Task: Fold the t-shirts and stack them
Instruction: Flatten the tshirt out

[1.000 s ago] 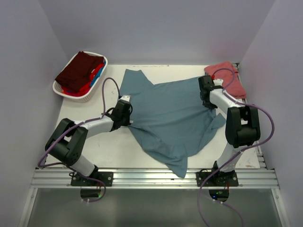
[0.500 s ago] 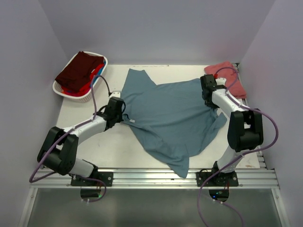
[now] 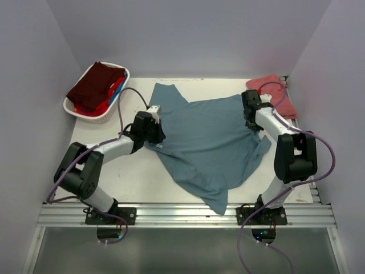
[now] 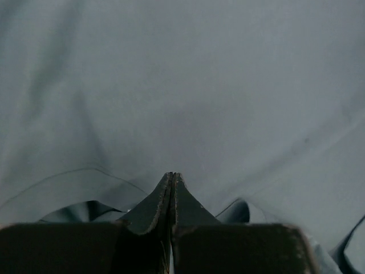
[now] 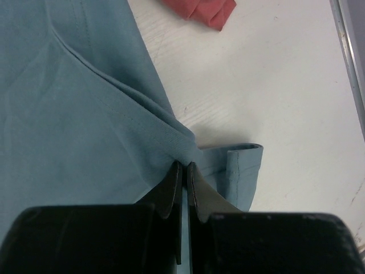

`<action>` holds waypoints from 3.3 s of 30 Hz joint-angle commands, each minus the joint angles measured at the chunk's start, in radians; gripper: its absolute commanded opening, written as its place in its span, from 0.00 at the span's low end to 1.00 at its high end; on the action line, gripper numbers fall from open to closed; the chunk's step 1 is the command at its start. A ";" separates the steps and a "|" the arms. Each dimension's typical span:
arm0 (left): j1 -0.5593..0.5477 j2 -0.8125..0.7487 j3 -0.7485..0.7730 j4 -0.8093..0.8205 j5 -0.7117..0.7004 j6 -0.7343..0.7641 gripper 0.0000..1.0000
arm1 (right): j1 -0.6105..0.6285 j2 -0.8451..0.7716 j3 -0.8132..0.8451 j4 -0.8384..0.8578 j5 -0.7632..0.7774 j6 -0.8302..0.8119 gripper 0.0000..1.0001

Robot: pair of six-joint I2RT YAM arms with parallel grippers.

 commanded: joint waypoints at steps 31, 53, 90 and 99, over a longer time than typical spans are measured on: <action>0.173 0.199 0.078 -0.390 -0.361 -0.054 0.00 | -0.057 0.161 0.078 -0.023 -0.003 0.063 0.00; 0.185 0.169 0.088 -0.421 -0.461 -0.058 0.00 | -0.066 0.085 0.053 -0.052 0.200 0.110 0.57; 0.153 0.148 0.064 -0.376 -0.405 -0.041 0.00 | -0.080 0.370 0.442 -0.044 -0.231 -0.004 0.00; 0.153 0.143 0.064 -0.384 -0.415 -0.044 0.00 | -0.096 0.368 0.474 -0.121 0.113 -0.006 0.00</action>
